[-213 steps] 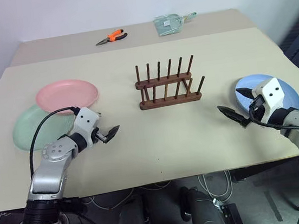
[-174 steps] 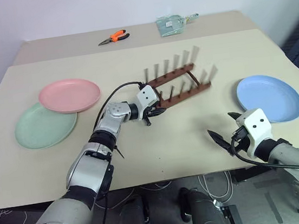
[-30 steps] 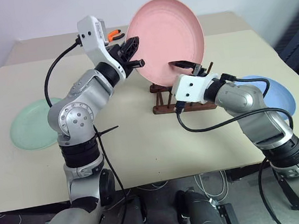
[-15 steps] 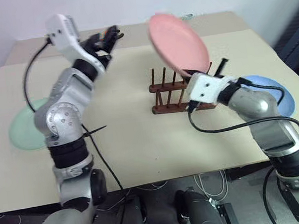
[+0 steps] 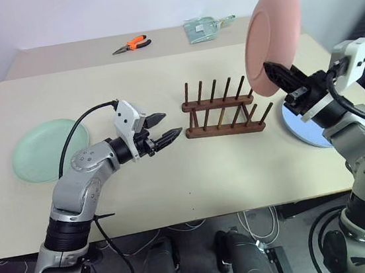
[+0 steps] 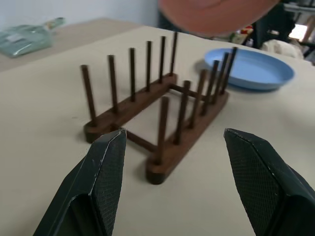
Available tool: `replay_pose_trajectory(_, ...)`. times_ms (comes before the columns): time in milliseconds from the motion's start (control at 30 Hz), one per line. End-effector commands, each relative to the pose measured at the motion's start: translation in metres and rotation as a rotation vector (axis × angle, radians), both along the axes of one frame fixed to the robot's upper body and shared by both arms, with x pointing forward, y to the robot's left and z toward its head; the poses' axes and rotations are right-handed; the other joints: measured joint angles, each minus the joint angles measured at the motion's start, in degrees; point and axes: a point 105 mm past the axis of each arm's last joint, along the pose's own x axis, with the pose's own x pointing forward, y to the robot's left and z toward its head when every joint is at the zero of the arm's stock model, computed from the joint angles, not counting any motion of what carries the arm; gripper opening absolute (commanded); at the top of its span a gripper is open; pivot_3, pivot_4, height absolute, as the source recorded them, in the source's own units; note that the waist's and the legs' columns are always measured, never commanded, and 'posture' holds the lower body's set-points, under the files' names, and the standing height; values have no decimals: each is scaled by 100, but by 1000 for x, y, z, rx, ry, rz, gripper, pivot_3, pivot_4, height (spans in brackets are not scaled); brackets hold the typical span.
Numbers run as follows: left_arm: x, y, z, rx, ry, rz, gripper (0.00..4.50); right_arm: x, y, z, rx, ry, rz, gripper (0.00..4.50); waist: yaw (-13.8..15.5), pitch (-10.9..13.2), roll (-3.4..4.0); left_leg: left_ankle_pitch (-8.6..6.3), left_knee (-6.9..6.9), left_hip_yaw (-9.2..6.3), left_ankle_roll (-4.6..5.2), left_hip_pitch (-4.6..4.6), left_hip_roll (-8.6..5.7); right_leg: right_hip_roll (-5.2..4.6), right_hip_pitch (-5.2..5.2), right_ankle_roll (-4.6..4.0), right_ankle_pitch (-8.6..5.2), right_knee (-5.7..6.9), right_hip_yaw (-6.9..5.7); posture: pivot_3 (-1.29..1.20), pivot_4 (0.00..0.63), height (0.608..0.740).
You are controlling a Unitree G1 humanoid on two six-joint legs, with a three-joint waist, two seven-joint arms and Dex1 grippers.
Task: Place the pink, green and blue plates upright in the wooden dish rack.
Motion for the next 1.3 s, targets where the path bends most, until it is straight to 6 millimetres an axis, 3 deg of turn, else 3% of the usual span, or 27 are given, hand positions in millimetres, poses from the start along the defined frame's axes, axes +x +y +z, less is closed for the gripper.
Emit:
replay_pose_trajectory(33, -4, -2, 6, 9, -31, -20, 3224, -4, -4, 6, -13, -25, 4, 0, -1, 0, 0, 0, 0, 0, 0, 0, -1, 0, 0, 1, -1, 0, 0, 0, 150, 740)
replay_pose_trajectory(367, -7, -1, 3, 29, -29, -17, 3224, 12, -28, -16, 3, 98, 13, 0, 5, 0, -1, 1, 1, 1, 2, -5, -7, 1, 0, 3, -1, -5, 0, 0, 150, 740)
replay_pose_trajectory(533, -7, 2, -2, 32, -9, 5, 3267, 16, -35, -12, -83, 50, -57, 2147, 1, 0, 0, 1, 1, 0, 2, -6, -8, 1, -1, 4, -2, -5, 0, 0, 150, 740)
replay_pose_trajectory(567, -5, 4, -3, 42, -15, 24, 3508, 17, -38, -7, -108, 15, -94, 2724, 1, 1, 0, 1, 1, 0, 2, -7, -8, 1, -2, 4, -2, -5, 0, 0, 150, 740)
replay_pose_trajectory(667, 4, 17, -5, 16, 1, 101, 4451, 17, -49, 5, -169, -61, -173, 2735, 5, 1, 0, 1, 1, 0, 2, -7, -9, 2, -2, 5, -3, -5, 0, 0, 150, 740)
replay_pose_trajectory(767, 28, 56, 3, -30, -18, 340, 4451, 12, -63, 15, -302, -124, -265, 2735, 8, 1, 0, 1, 1, 0, 2, -9, -8, 0, -4, 5, -3, -5, 0, 0, 150, 740)
replay_pose_trajectory(833, 43, 87, 5, -37, -30, 525, 4500, 8, -67, 20, -358, -151, -280, 3272, 6, 1, -1, 1, 2, -1, 2, -10, -10, 1, -5, 6, -3, -5, 0, 0, 150, 740)
replay_pose_trajectory(900, 57, 136, 10, -80, -40, 806, 4500, -1, -62, 32, -402, -194, -237, 4082, 5, 2, -2, 2, 2, -4, 4, -10, -12, 6, -5, 6, -3, -5, -1, 0, 150, 740)
replay_pose_trajectory(933, 60, 159, 12, -112, -37, 939, 4500, -6, -56, 37, -428, -215, -204, 4478, -1, 2, -2, 5, 2, -4, 9, -11, -12, 7, -6, 6, -3, -4, -1, 0, 150, 740)
replay_pose_trajectory(1033, 59, 209, 17, -183, -40, 1215, 4500, -15, -30, 37, -510, -230, -78, 4478, -16, 3, -5, 11, 2, -4, 18, -12, -9, 12, -8, 7, -2, -2, 0, 0, 150, 740)
replay_pose_trajectory(1167, 36, 276, 10, -219, -16, 1591, 4500, -29, 25, 4, -692, -193, 192, 4478, -8, 2, -11, 11, 0, -7, 19, -11, -7, 14, -8, 6, -3, -3, 0, 0, 150, 740)
replay_pose_trajectory(1300, 19, 294, -8, -302, 81, 1698, 4500, -30, 57, -16, -697, -196, 304, 4478, 9, 5, -31, 3, 5, -7, 5, -11, 2, 10, -7, 5, -2, -3, 0, 0, 150, 740)
